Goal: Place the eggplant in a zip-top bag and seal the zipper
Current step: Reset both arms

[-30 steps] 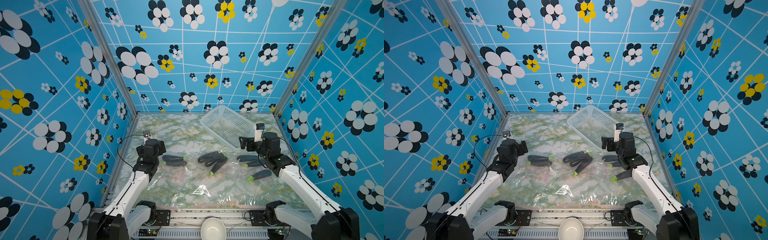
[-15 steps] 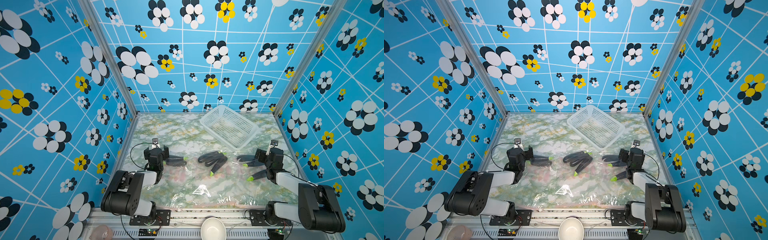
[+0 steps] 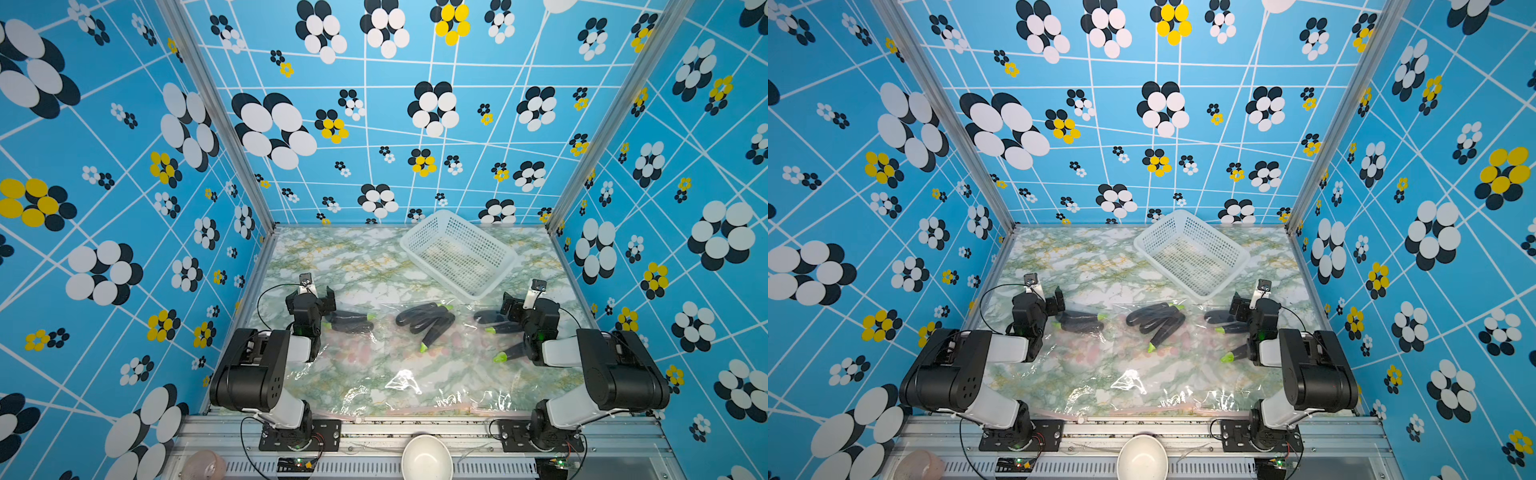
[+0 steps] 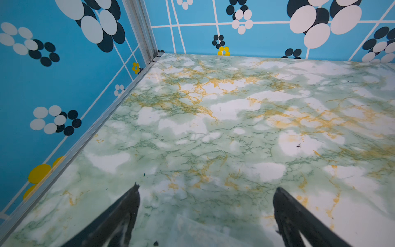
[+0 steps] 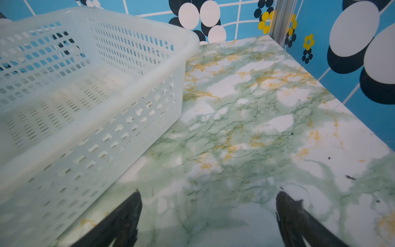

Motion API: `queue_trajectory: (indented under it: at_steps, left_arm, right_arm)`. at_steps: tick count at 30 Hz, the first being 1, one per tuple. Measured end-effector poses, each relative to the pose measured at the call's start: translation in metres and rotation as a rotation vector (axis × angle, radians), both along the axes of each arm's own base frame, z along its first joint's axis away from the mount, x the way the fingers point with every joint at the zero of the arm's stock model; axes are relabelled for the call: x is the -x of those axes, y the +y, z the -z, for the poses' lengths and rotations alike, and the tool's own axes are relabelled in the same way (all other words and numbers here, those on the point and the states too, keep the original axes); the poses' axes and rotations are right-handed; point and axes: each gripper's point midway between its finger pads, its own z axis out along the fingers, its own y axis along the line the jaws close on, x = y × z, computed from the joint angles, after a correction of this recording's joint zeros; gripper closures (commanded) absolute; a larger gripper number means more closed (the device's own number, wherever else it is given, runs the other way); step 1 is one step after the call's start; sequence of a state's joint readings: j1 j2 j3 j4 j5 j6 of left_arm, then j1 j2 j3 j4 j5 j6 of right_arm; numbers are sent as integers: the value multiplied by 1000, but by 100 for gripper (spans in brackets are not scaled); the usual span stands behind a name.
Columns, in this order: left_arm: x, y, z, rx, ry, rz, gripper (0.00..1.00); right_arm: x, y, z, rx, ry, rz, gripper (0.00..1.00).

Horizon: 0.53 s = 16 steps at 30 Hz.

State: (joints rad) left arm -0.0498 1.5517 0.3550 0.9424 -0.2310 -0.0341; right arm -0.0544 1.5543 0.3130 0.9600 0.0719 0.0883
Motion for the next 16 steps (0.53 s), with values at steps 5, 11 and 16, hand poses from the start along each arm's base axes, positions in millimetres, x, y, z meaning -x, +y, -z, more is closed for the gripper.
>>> queue_trajectory:
  at_steps: [5,11,16]
  left_arm:
    - [0,-1,0,4,0,4,1]
    - [0,-1,0,5,0,6,1]
    - [0,-1,0,5,0,6,1]
  right_arm:
    - [-9,5,-12,2,-36,-32,1]
    - [-10,6,-13,10,-41,-40,1]
    - [-10,6,-13,11,-41,-41,1]
